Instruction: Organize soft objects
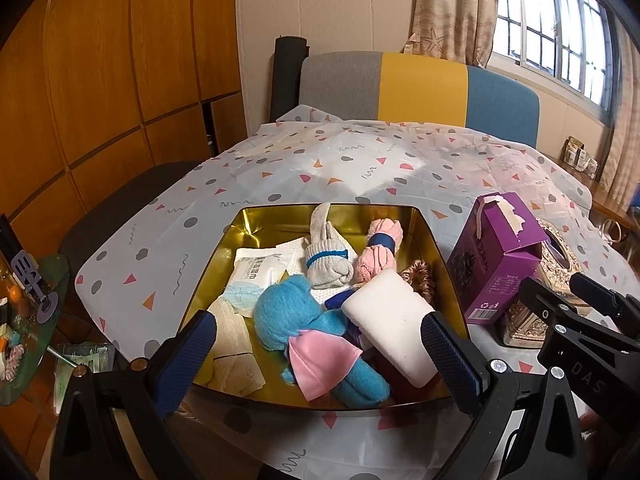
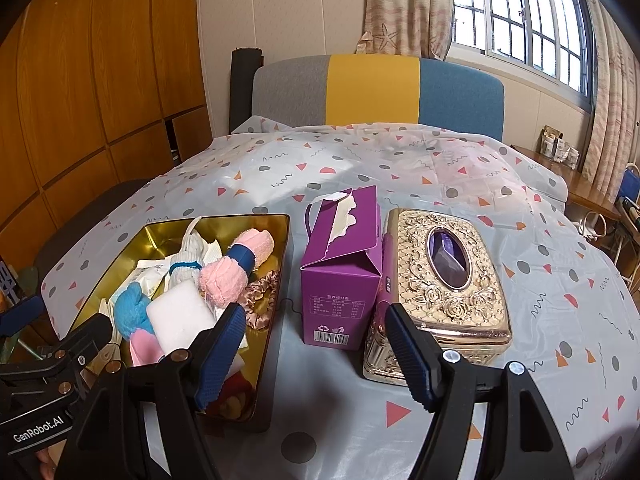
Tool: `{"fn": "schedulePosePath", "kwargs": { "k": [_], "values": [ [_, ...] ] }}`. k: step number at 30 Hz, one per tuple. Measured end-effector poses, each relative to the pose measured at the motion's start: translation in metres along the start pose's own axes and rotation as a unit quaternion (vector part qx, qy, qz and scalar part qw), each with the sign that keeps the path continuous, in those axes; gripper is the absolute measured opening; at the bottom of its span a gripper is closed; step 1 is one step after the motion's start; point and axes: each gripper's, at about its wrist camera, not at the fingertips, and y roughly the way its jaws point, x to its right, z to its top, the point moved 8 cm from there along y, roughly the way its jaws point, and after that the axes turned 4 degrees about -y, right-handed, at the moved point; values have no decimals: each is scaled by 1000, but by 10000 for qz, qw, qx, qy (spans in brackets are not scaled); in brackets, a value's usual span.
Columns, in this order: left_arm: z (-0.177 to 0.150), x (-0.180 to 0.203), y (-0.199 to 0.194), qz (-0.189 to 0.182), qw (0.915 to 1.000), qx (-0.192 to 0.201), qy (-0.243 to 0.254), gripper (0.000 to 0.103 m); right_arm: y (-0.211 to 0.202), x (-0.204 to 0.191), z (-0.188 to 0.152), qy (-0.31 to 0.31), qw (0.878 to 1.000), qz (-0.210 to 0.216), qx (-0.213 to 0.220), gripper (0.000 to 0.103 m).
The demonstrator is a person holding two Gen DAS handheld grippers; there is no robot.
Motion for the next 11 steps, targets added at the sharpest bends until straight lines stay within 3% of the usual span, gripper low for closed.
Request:
{"fn": "schedulePosePath", "kwargs": {
  "k": [11],
  "values": [
    [4,3,-6,-118,9998,184,39,103,-1,4,0,38,10000,-7,9,73]
  ]
}}
